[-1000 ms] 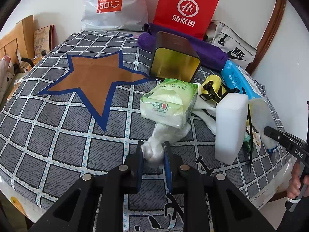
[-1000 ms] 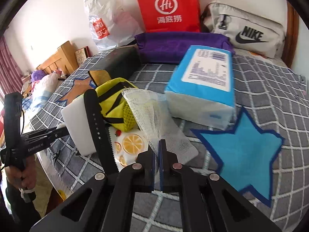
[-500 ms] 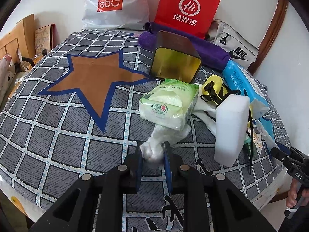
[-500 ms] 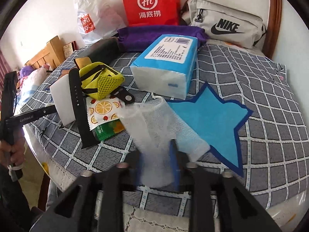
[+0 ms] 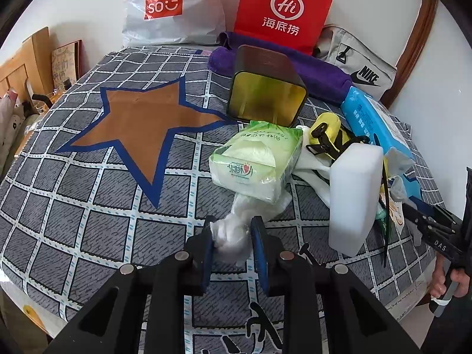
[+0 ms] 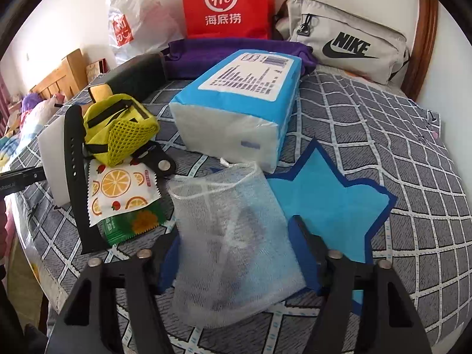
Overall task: Organize soft objects
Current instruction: 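Close left tool on cotton tuft while right tool grasps the mesh bag, then carry cotton in left tool and mesh bag in right tool to purple towel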
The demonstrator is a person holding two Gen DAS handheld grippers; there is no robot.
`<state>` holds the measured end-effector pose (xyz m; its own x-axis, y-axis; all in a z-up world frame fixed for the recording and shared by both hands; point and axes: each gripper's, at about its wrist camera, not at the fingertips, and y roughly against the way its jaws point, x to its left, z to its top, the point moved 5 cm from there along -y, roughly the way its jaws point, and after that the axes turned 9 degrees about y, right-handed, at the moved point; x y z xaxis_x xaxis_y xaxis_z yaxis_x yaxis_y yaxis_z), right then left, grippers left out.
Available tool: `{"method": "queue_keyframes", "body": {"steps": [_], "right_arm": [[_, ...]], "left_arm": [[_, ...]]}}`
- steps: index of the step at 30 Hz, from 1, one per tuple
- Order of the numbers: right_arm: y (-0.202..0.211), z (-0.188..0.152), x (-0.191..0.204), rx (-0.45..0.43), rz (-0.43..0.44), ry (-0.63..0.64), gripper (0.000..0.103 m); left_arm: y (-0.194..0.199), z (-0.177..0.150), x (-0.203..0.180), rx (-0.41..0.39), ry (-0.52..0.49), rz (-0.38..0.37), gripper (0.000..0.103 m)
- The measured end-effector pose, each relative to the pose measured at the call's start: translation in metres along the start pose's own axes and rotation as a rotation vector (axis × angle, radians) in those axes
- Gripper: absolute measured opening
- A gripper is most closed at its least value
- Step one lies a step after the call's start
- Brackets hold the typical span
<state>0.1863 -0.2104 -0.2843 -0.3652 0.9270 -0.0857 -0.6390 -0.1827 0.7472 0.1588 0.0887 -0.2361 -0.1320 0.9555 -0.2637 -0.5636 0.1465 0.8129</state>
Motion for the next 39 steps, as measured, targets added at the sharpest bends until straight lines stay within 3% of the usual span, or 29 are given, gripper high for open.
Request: {"method": "queue_keyframes", "body": {"steps": [3,21,31,34,35,36,37,39], "right_arm": [[0.004,0.001,-0.002,-0.004,0.041,-0.009,0.011],[0.067,0.050,0.006,-0.098,0.037,-0.008,0.007],[0.073,0.084,0.003,-0.119,0.051,0.002,0.003],[0.064,0.076,0.008,-0.074,0.096,0.032,0.009],[0.059,0.070,0.010,-0.052,0.113,0.035,0.030],[0.055,0.065,0.011,-0.032,0.133,0.033,0.059],[0.050,0.058,0.014,-0.023,0.154,0.031,0.068],[0.043,0.048,0.018,-0.022,0.175,0.029,0.072]], "left_arm": [[0.006,0.002,-0.004,-0.002,-0.014,-0.004,0.018],[0.085,0.058,-0.016,-0.159,-0.018,-0.037,0.017],[0.086,0.087,-0.017,-0.181,-0.001,-0.016,0.017],[0.083,0.091,-0.019,-0.174,0.009,-0.026,0.017],[0.080,0.092,-0.020,-0.169,0.012,-0.029,0.017],[0.078,0.094,-0.021,-0.164,0.014,-0.032,0.017],[0.076,0.096,-0.023,-0.161,0.013,-0.031,0.017],[0.072,0.099,-0.028,-0.155,0.006,-0.031,0.017]]}}
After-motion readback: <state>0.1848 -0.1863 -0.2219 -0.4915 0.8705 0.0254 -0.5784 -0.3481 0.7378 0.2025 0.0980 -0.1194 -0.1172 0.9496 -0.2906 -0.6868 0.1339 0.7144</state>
